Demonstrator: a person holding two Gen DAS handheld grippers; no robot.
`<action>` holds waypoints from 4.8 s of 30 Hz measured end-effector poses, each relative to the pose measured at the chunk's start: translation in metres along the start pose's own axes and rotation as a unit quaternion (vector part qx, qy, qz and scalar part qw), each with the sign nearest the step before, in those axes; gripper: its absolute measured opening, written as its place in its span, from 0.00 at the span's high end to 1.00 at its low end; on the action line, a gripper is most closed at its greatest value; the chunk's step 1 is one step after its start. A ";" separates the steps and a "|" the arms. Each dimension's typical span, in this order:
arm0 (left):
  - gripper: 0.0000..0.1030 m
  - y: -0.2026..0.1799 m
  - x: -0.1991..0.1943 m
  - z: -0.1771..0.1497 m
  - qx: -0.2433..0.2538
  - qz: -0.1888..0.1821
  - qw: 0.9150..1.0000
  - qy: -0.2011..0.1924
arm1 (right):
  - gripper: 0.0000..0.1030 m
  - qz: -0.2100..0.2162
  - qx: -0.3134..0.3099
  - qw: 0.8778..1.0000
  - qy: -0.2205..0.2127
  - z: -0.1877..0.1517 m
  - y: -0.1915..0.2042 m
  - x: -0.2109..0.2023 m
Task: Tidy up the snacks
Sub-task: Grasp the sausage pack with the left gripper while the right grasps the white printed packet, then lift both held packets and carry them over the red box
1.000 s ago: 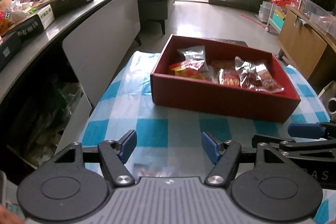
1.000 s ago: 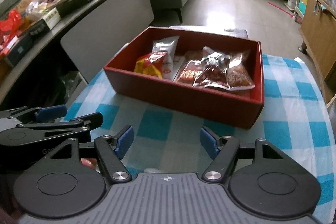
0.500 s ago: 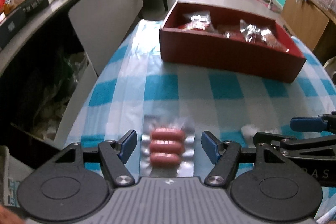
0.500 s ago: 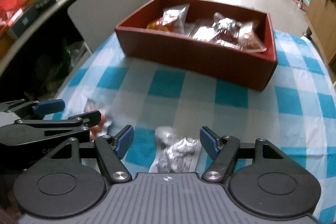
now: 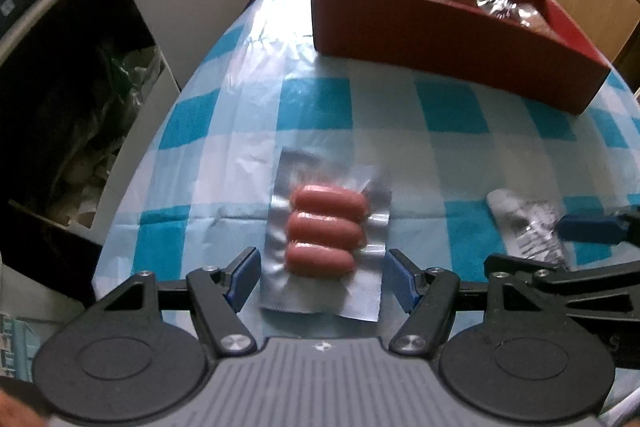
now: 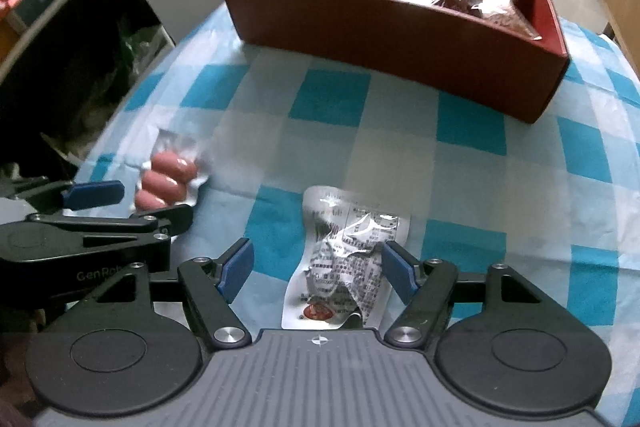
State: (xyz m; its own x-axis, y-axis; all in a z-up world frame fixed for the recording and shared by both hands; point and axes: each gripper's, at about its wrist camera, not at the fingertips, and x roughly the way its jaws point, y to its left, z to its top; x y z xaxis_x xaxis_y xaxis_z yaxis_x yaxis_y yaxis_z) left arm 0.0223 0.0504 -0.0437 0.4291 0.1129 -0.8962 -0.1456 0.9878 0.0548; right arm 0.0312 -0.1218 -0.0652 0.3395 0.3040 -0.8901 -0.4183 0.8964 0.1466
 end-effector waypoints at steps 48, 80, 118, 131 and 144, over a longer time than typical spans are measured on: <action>0.41 -0.011 -0.009 0.012 0.028 -0.074 0.997 -0.016 | 0.36 0.003 -0.001 0.997 -0.076 -0.005 -0.024 -0.029; 0.41 -0.006 -0.006 0.042 -0.033 -0.076 0.996 -0.019 | 0.36 0.020 0.053 0.988 -0.144 0.014 -0.053 -0.063; 0.43 -0.048 -0.041 0.071 0.009 -0.036 0.989 -0.146 | 0.36 0.020 0.044 0.980 -0.192 0.039 -0.055 -0.080; 0.42 -0.056 -0.045 0.094 0.011 -0.032 0.984 -0.177 | 0.36 0.016 0.059 0.972 -0.227 0.057 -0.066 -0.090; 0.42 -0.060 -0.045 0.119 0.010 -0.029 0.979 -0.200 | 0.36 0.010 0.068 0.965 -0.255 0.076 -0.075 -0.094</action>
State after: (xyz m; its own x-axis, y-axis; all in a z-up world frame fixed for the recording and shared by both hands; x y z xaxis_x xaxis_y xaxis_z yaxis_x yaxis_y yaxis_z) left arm 0.1176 -0.0012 0.0455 0.7515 0.0857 -0.6541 -0.0949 0.9953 0.0213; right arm 0.0948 -0.1936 0.0401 0.7174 0.4090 -0.5639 -0.3259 0.9125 0.2473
